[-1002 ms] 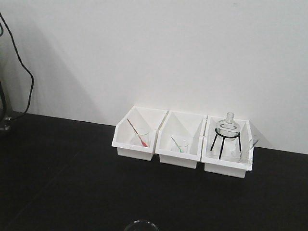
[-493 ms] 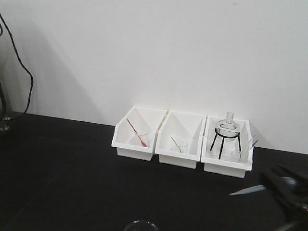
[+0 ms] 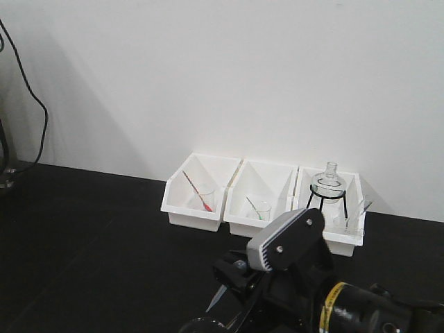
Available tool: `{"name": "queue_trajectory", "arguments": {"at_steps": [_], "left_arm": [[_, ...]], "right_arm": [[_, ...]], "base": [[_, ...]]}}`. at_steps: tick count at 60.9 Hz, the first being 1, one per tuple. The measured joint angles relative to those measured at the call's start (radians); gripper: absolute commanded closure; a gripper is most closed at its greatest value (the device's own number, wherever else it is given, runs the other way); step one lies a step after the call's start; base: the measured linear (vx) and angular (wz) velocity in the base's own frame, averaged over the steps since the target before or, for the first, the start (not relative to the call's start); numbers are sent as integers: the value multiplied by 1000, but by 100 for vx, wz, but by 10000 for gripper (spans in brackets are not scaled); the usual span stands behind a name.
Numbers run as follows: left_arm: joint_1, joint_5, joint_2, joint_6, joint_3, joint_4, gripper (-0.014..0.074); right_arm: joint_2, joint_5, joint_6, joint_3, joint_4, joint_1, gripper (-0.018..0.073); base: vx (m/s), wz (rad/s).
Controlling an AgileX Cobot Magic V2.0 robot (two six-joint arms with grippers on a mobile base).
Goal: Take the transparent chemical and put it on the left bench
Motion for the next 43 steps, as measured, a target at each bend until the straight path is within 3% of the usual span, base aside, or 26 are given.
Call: {"name": "queue_trajectory", "arguments": {"at_steps": [11,19,37,43], "left_arm": [[0,0,0,0,0,0,600],[0,0,0,0,0,0,600],[0,0,0,0,0,0,600],[0,0,0,0,0,0,600]], "right_arm": [[88,3,-1,-5,-31,38,545],[135,16,-2,-7,-62,45,465],[201,41,25,-7,-65,45,-6],[191,44,44,-7,-65,45,-95]], "base": [[0,0],[0,0],[0,0],[0,0]]}}
